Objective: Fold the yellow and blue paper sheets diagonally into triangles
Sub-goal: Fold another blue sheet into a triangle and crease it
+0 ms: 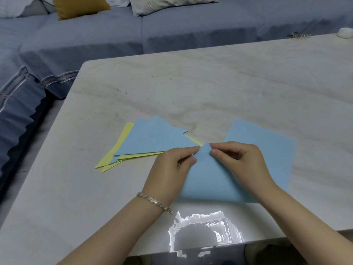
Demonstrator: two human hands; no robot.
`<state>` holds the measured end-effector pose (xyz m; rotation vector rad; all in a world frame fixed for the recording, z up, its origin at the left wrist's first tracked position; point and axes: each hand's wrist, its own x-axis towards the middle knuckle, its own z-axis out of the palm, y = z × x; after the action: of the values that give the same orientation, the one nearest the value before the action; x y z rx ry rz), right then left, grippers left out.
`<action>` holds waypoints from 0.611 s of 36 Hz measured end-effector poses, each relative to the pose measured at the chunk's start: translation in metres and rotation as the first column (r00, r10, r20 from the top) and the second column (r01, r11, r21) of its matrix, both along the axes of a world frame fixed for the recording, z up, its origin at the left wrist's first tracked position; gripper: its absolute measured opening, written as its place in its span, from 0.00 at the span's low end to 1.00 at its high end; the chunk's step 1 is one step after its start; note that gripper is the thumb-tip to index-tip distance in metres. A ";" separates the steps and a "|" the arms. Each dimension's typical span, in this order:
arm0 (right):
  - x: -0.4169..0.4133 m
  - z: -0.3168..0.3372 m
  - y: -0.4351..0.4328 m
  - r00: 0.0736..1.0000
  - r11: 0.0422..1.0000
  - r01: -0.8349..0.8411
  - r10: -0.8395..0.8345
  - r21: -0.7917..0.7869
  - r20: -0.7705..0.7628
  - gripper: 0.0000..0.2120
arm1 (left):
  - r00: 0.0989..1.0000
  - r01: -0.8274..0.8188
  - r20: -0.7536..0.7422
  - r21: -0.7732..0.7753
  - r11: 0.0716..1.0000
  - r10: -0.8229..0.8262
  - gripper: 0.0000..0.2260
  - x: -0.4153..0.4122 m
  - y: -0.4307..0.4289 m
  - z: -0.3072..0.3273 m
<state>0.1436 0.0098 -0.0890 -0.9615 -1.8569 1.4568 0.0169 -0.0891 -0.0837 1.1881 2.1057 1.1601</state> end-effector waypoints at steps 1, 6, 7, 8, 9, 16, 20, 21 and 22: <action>0.000 0.000 0.000 1.000 1.000 0.001 -0.001 -0.002 -0.002 0.06 | 1.000 0.003 -0.001 0.000 1.000 -0.003 0.12 0.000 0.000 0.000; -0.002 0.002 0.004 0.999 0.999 -0.036 0.036 0.000 0.011 0.11 | 1.000 0.020 -0.001 0.010 1.000 -0.020 0.12 -0.001 0.000 -0.003; -0.003 0.003 0.005 0.998 0.999 -0.051 0.051 0.005 0.024 0.11 | 1.000 0.026 -0.005 0.008 1.000 -0.026 0.12 -0.001 0.000 -0.003; -0.005 0.004 0.007 0.997 0.998 -0.062 0.062 0.008 0.040 0.10 | 0.999 0.032 -0.011 0.005 0.999 -0.032 0.12 -0.001 0.001 -0.003; -0.007 0.005 0.009 0.996 0.997 -0.073 0.072 0.012 0.055 0.09 | 0.999 0.039 -0.017 0.002 0.999 -0.039 0.12 -0.001 0.002 -0.003; -0.020 0.008 0.035 0.954 0.981 -0.191 0.189 -0.014 0.234 0.10 | 0.993 0.067 -0.092 -0.024 0.997 -0.069 0.11 -0.008 0.016 -0.009; -0.029 0.006 0.050 0.899 0.960 -0.281 0.263 0.001 0.350 0.05 | 0.993 0.065 -0.091 -0.079 0.995 -0.072 0.12 -0.013 0.024 -0.016; -0.032 0.004 0.054 0.888 0.955 -0.295 0.266 0.020 0.375 0.07 | 0.994 0.059 -0.092 -0.089 0.994 -0.067 0.12 -0.014 0.026 -0.018; -0.036 0.001 0.056 0.878 0.952 -0.302 0.263 0.038 0.399 0.08 | 0.994 0.049 -0.096 -0.100 0.994 -0.059 0.13 -0.015 0.028 -0.020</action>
<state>0.1079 0.0662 -0.0883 -1.0206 -2.4259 1.3907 0.0018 -0.0609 -0.1041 1.2725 2.1627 0.9811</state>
